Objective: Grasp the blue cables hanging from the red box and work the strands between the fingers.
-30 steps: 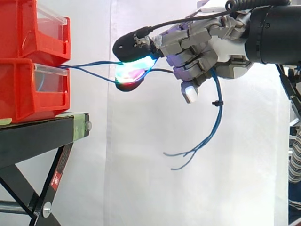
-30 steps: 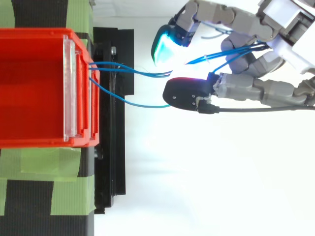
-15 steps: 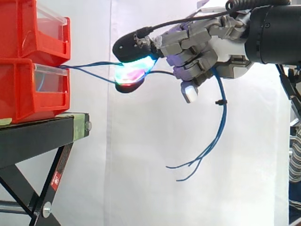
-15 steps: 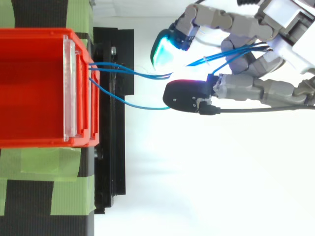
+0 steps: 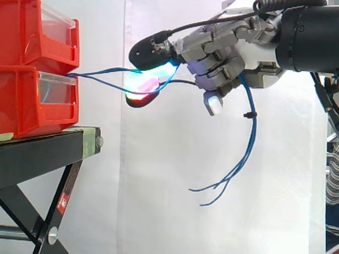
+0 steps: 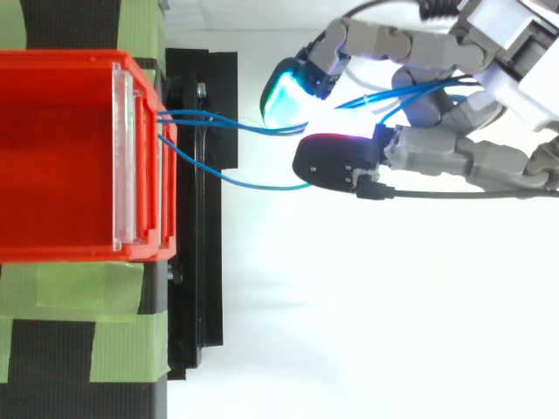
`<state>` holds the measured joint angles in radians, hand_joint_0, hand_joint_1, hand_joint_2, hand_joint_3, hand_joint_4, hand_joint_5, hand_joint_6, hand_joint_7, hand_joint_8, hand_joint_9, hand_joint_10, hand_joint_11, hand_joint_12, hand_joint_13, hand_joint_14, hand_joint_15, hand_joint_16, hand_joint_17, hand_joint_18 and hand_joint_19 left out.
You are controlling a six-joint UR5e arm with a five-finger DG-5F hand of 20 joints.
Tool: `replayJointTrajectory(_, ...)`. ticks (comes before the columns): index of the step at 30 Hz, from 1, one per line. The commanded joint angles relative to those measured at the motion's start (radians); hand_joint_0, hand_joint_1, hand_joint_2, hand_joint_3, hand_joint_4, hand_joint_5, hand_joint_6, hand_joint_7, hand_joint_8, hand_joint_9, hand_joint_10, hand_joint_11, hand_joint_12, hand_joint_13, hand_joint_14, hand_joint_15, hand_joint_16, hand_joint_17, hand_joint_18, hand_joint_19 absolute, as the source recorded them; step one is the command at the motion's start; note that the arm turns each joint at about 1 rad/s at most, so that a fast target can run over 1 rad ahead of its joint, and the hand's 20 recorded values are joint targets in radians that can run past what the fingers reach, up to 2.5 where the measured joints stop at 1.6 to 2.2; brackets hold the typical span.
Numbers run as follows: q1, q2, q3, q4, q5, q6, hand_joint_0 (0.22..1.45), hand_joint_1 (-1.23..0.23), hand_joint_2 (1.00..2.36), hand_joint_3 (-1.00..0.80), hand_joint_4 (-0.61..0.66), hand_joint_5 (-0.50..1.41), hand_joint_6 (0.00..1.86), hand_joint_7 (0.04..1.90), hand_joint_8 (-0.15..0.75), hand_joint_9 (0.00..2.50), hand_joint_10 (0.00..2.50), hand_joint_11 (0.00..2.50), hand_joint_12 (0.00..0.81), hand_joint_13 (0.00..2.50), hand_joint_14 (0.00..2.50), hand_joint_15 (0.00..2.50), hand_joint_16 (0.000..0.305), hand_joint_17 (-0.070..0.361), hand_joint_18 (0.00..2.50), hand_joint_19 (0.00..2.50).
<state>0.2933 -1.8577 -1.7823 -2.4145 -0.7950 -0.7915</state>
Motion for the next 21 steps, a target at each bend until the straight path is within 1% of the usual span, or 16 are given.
replayJointTrajectory(1, 0.001, 0.000, 0.000, 0.000, -0.001, 0.000, 1.29, -0.67, 1.02, 0.26, 0.25, 0.67, 0.02, 1.14, 0.532, 1.78, 2.50, 2.50, 0.684, 1.96, 2.50, 1.71, 0.243, 0.182, 2.50, 0.60)
replayJointTrajectory(3, 0.000, 0.000, 0.000, 0.002, -0.001, 0.000, 1.27, -0.68, 1.06, 0.24, 0.26, 0.69, 0.02, 1.13, 0.532, 1.78, 2.50, 2.50, 0.684, 1.96, 2.50, 1.71, 0.243, 0.182, 2.50, 0.60)
replayJointTrajectory(4, 0.000, 0.000, 0.000, 0.003, -0.001, 0.000, 1.14, -0.69, 1.24, 0.12, 0.28, 0.70, 0.02, 1.11, 0.532, 1.78, 2.50, 2.50, 0.684, 1.96, 2.50, 1.71, 0.243, 0.182, 2.50, 0.60)
replayJointTrajectory(5, 0.001, 0.000, 0.000, 0.003, -0.001, 0.000, 0.81, -0.62, 1.71, -0.18, 0.37, 0.69, 0.02, 1.04, 0.532, 1.78, 2.50, 2.50, 0.684, 1.96, 2.50, 1.71, 0.243, 0.182, 2.50, 0.60)
replayJointTrajectory(7, 0.001, 0.000, 0.000, 0.003, -0.001, 0.000, 0.67, -0.59, 1.81, -0.28, 0.43, 0.66, 0.02, 1.02, 0.532, 1.78, 2.50, 2.50, 0.684, 1.96, 2.50, 1.71, 0.243, 0.182, 2.50, 0.60)
replayJointTrajectory(8, 0.001, 0.000, 0.000, 0.003, -0.001, 0.000, 0.65, -0.58, 1.83, -0.35, 0.44, 0.65, 0.02, 1.01, 0.532, 1.78, 2.50, 2.50, 0.684, 1.96, 2.50, 1.71, 0.243, 0.182, 2.50, 0.60)
replayJointTrajectory(9, 0.001, 0.000, 0.000, 0.003, -0.001, 0.000, 0.71, -0.62, 1.70, -0.27, 0.42, 0.65, 0.02, 1.01, 0.532, 1.78, 2.50, 2.50, 0.684, 1.96, 2.50, 1.71, 0.243, 0.182, 2.50, 0.60)
replayJointTrajectory(10, 0.000, 0.000, 0.000, 0.003, -0.003, 0.000, 0.88, -0.66, 1.49, -0.11, 0.38, 0.62, 0.02, 1.01, 0.532, 1.78, 2.50, 2.50, 0.684, 1.96, 2.50, 1.71, 0.243, 0.182, 2.50, 0.60)
replayJointTrajectory(11, 0.000, 0.000, 0.000, 0.003, -0.003, 0.000, 1.15, -0.69, 1.16, 0.18, 0.32, 0.65, 0.02, 1.03, 0.532, 1.78, 2.50, 2.50, 0.684, 1.96, 2.50, 1.71, 0.243, 0.182, 2.50, 0.60)
replayJointTrajectory(14, 0.000, 0.000, 0.000, 0.003, -0.004, 0.000, 1.30, -0.69, 1.03, 0.27, 0.28, 0.69, 0.02, 1.08, 0.532, 1.78, 2.50, 2.50, 0.684, 1.96, 2.50, 1.71, 0.243, 0.182, 2.50, 0.60)
replayJointTrajectory(16, 0.000, 0.000, 0.000, 0.003, -0.004, 0.000, 1.30, -0.69, 1.02, 0.30, 0.28, 0.69, 0.02, 1.08, 0.532, 1.78, 2.50, 2.50, 0.684, 1.96, 2.50, 1.71, 0.243, 0.182, 2.50, 0.60)
replayJointTrajectory(17, 0.000, 0.000, 0.000, 0.003, -0.004, 0.000, 1.25, -0.70, 1.07, 0.23, 0.29, 0.69, 0.02, 1.09, 0.532, 1.78, 2.50, 2.50, 0.684, 1.96, 2.50, 1.71, 0.243, 0.182, 2.50, 0.60)
replayJointTrajectory(18, 0.000, 0.000, 0.000, 0.003, -0.004, 0.000, 1.22, -0.71, 1.08, 0.22, 0.30, 0.69, 0.02, 1.09, 0.532, 1.78, 2.50, 2.50, 0.684, 1.96, 2.50, 1.71, 0.243, 0.182, 2.50, 0.60)
replayJointTrajectory(19, 0.000, 0.000, 0.000, 0.003, -0.004, 0.000, 1.15, -0.71, 1.13, 0.15, 0.32, 0.68, 0.02, 1.09, 0.532, 1.78, 2.50, 2.50, 0.684, 1.96, 2.50, 1.71, 0.243, 0.182, 2.50, 0.60)
replayJointTrajectory(20, 0.000, 0.000, 0.000, 0.003, -0.004, 0.000, 1.00, -0.71, 1.21, -0.01, 0.35, 0.64, 0.02, 1.10, 0.532, 1.78, 2.50, 2.50, 0.684, 1.96, 2.50, 1.71, 0.243, 0.182, 2.50, 0.60)
replayJointTrajectory(21, 0.001, 0.000, 0.000, 0.003, -0.004, 0.000, 0.98, -0.72, 1.15, -0.04, 0.34, 0.62, 0.02, 1.12, 0.532, 1.78, 2.50, 2.50, 0.684, 1.96, 2.50, 1.71, 0.243, 0.182, 2.50, 0.60)
